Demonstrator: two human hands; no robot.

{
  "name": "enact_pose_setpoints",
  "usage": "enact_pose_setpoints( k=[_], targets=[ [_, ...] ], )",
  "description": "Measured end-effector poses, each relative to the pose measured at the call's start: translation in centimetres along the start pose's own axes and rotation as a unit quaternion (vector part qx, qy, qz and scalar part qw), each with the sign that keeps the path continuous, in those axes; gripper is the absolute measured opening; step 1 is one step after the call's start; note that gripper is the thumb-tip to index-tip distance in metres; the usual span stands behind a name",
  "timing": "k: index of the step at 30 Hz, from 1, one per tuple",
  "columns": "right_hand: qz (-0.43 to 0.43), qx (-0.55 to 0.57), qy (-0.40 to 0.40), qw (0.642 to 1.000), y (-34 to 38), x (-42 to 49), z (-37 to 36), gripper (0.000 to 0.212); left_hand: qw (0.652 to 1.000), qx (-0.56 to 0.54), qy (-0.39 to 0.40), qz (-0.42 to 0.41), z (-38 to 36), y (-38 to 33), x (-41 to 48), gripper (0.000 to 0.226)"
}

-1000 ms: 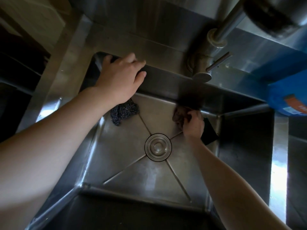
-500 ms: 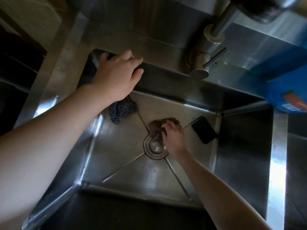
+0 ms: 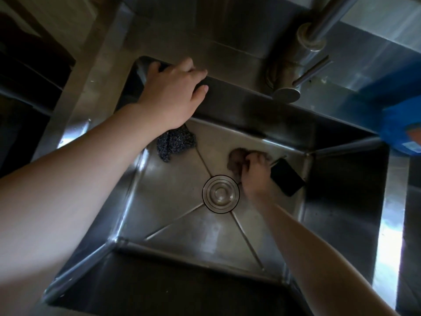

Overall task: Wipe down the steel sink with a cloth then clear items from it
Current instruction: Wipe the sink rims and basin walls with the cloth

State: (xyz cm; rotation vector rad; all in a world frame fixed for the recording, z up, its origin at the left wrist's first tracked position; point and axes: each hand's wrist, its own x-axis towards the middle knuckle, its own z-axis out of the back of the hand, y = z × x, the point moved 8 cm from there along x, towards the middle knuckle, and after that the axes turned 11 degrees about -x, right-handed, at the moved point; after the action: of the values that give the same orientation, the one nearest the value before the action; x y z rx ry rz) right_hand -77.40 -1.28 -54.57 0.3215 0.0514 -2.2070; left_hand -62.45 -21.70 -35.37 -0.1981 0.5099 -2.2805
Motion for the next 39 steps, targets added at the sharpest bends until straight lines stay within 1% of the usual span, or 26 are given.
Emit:
enact_pose_setpoints(
  k=[3,5,8,11,14,17,19,20,23,26,28,31,34,37,39],
  targets=[
    [0.062,-0.003,0.02,0.998,3.9,-3.4,-1.0,0.02,1.0,0.0,-0.001,0.0,0.1,0.0,0.0,0.043],
    [0.101,0.007,0.017,0.995,5.9,-5.1,-1.4,0.018,1.0,0.001,0.0,-0.002,0.0,0.0,0.0,0.043],
    [0.121,-0.002,0.004,0.993,6.4,-5.4,-1.5,0.018,1.0,0.001,0.007,-0.002,-0.1,0.0,0.0,0.043],
    [0.07,0.015,-0.005,0.997,4.3,-3.3,-0.9,0.02,1.0,0.0,0.012,-0.002,0.0,0.1,0.0,0.044],
    [-0.033,0.043,-0.048,0.997,0.4,-0.1,0.8,0.021,1.0,0.016,0.021,-0.002,-0.1,0.1,-0.2,0.046],
    [-0.118,0.041,-0.059,0.99,-2.9,2.7,1.6,0.023,0.998,0.048,0.029,-0.023,-0.5,0.1,-1.0,0.048],
    [-0.142,0.037,-0.054,0.988,-3.4,3.7,1.5,0.025,0.997,0.061,0.036,-0.031,-0.4,0.4,-1.6,0.05],
    [-0.138,0.025,-0.051,0.989,-3.0,3.8,1.4,0.026,0.997,0.063,0.036,-0.033,-0.2,0.6,-2.0,0.051],
    [-0.074,-0.01,-0.026,0.997,-0.2,2.8,1.0,0.027,0.997,0.058,0.031,-0.031,0.5,1.3,-3.7,0.051],
    [0.048,-0.025,-0.01,0.998,4.6,-0.2,0.4,0.025,0.998,0.056,0.03,-0.013,0.9,2.3,-6.5,0.051],
    [0.14,-0.039,0.009,0.989,8.2,-3.0,-0.5,0.023,0.998,0.061,0.036,-0.003,1.0,3.0,-8.6,0.051],
    [0.245,-0.068,0.072,0.965,12.4,-7.6,-2.5,0.027,0.997,0.07,0.04,0.006,1.3,3.6,-11.5,0.05],
    [0.334,-0.113,0.051,0.934,14.3,-12.4,-3.3,0.03,0.996,0.082,0.038,0.02,1.8,4.1,-14.0,0.05],
    [0.419,-0.148,0.075,0.893,14.4,-16.7,-4.6,0.038,0.995,0.089,0.021,0.043,2.7,4.7,-16.6,0.048],
    [0.468,-0.168,0.076,0.864,13.9,-18.0,-5.1,0.04,0.994,0.088,0.012,0.058,3.3,4.7,-18.5,0.049]
  ],
)
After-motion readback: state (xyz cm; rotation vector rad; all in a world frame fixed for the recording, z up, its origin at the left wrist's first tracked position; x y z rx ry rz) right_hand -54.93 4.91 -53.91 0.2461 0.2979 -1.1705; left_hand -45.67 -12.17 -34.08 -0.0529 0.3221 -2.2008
